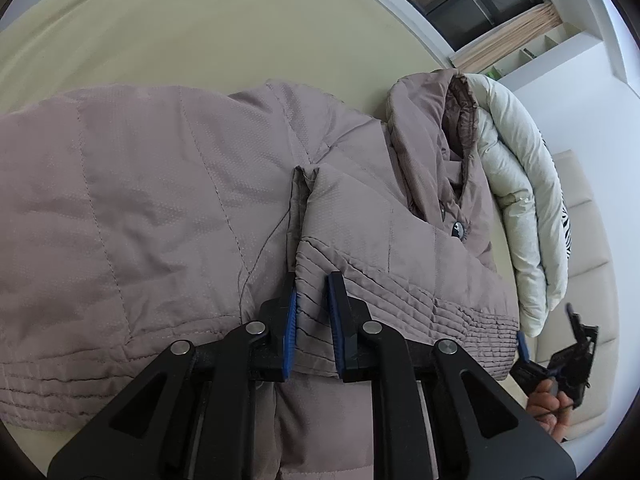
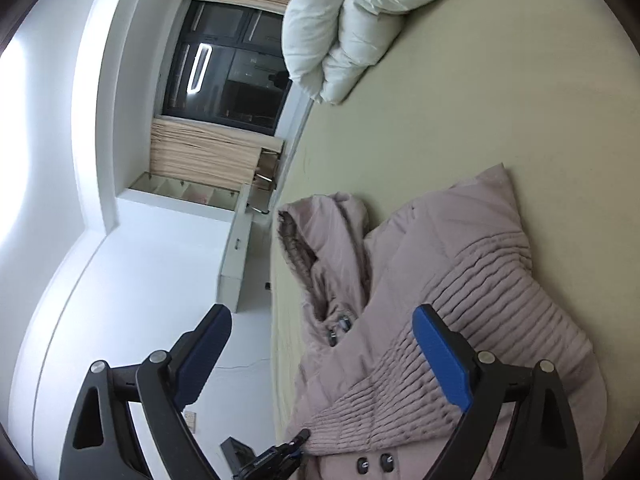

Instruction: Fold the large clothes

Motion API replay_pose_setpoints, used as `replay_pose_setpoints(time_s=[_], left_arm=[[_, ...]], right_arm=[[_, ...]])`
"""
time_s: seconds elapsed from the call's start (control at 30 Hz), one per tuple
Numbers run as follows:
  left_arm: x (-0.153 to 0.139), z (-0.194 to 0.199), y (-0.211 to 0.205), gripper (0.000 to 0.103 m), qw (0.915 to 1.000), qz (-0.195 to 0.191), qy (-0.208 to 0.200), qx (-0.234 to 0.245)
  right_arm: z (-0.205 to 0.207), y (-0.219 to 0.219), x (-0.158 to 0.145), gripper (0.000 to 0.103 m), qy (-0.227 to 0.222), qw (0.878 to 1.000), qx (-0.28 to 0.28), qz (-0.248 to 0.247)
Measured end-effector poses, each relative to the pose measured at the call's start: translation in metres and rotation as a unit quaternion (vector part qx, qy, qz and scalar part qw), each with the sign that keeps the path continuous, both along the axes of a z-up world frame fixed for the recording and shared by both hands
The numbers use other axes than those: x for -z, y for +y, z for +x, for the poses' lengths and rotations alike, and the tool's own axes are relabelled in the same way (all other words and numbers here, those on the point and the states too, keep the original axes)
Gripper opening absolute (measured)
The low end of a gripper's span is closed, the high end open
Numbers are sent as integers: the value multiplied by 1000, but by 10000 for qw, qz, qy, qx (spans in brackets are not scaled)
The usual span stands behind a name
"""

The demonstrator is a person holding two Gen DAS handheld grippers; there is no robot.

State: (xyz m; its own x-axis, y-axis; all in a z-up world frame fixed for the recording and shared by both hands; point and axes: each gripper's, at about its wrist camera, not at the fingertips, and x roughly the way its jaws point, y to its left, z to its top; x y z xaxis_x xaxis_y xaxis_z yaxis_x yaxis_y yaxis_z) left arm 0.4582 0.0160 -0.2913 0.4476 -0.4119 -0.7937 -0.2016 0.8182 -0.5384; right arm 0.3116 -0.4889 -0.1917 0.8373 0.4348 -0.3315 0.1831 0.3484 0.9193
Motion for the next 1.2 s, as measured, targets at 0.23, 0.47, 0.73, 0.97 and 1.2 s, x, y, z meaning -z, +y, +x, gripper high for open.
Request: replay_pose_setpoints(time_s=[0.23,0.47,0.73,0.97,1.2], left_arm=[[2,5,12,19,9993,-378,-1,-30],[-55,-74,85,29,9954,-337,-621,-654],[-55,-228,183,70,9735,-428,-671,-2142],[-30,-298,245,70,9434,-428,-364,-3269],[-7,-308,264,70,9246,-190,2,-3804]], right_arm=[[3,-6,59,70,435,9975,23,-560],[-55,19,5,99,211,9984,221,-480],[-137,124,-1,99,277,9933,-964,-572],[-188,166,11,99,485,9914,-1147,-391],[-206,180,5,96,508,9903,-1193,-492]])
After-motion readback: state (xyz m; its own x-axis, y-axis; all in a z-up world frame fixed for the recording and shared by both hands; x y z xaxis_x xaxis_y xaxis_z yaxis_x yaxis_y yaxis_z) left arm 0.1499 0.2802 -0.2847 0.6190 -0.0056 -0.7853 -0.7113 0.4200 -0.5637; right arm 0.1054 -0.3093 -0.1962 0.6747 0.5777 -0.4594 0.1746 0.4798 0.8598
